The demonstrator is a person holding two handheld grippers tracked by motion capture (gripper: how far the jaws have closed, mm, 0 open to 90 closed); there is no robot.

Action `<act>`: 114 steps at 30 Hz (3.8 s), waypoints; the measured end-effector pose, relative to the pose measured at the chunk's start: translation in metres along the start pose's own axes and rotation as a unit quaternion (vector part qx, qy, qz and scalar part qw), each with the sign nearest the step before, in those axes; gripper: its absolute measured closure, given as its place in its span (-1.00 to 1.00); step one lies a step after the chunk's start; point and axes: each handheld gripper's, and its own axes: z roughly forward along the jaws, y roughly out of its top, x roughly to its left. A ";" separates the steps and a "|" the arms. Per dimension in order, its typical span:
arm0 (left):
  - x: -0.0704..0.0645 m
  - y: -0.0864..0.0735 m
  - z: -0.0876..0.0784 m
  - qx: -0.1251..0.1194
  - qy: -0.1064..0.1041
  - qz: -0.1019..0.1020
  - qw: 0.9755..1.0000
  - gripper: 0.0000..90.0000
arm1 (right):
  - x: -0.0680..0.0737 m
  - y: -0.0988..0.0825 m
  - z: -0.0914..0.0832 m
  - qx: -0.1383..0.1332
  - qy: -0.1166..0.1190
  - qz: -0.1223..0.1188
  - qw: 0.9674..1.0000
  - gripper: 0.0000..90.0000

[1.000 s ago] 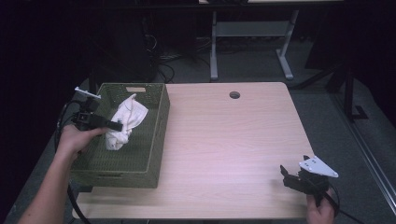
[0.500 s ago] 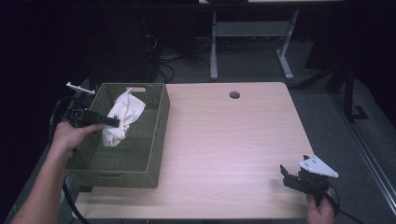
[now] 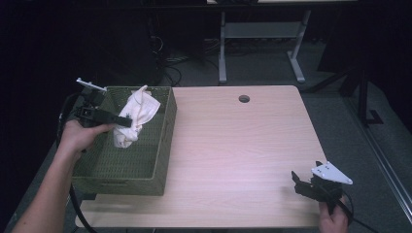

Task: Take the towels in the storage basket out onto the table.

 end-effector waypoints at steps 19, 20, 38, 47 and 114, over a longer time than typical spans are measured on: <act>-0.032 0.020 0.000 0.001 -0.011 0.032 0.999 0.56 | -0.001 0.001 0.000 -0.004 0.000 0.004 1.000 -0.69; -0.033 0.021 0.000 0.003 -0.012 0.034 0.999 0.56 | -0.001 0.001 0.000 -0.004 0.000 0.004 1.000 -0.69; -0.058 0.036 0.024 0.016 -0.030 0.055 0.998 0.55 | -0.003 0.001 0.001 -0.005 -0.001 0.009 1.000 -0.69; -0.072 0.041 0.041 0.023 -0.043 0.067 0.997 0.55 | -0.003 0.001 -0.002 -0.005 -0.002 0.011 1.000 -0.69; -0.162 0.059 0.191 0.103 -0.098 0.116 0.983 0.55 | -0.005 0.002 -0.003 -0.008 0.003 0.014 1.000 -0.69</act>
